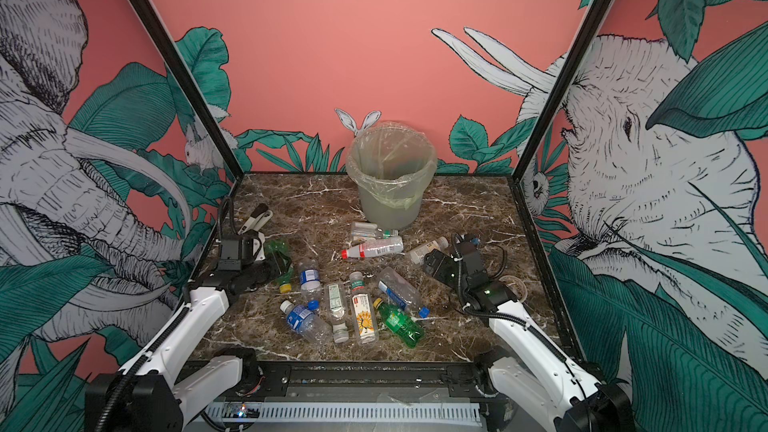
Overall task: Throw the plastic bottles in the bin
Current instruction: 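Lift the green bottle with the left gripper toward the bin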
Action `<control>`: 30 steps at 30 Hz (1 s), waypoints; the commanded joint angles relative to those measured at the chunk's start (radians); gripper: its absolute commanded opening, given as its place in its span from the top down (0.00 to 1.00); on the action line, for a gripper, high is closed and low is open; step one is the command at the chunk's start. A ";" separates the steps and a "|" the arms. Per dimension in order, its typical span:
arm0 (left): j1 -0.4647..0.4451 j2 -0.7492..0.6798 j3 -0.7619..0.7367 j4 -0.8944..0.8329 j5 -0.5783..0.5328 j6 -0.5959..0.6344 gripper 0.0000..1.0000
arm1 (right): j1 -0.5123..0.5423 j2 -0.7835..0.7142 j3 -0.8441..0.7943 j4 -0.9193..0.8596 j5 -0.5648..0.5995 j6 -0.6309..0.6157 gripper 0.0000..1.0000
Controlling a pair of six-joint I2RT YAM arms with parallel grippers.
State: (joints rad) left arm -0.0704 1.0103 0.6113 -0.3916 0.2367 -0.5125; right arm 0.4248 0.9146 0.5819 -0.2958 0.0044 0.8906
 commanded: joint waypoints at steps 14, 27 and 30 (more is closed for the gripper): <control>0.003 -0.062 0.112 0.077 0.197 -0.115 0.48 | -0.002 0.035 -0.001 0.050 -0.012 0.018 0.01; -0.012 -0.018 0.185 0.141 0.303 -0.197 0.49 | -0.003 0.041 -0.058 0.092 -0.014 0.042 0.01; -0.028 -0.006 0.207 0.172 0.327 -0.203 0.49 | -0.004 0.051 -0.072 0.110 -0.012 0.042 0.01</control>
State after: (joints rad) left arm -0.0830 1.0023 0.7738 -0.2802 0.5201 -0.6926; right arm 0.4248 0.9565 0.5220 -0.2352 -0.0124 0.9173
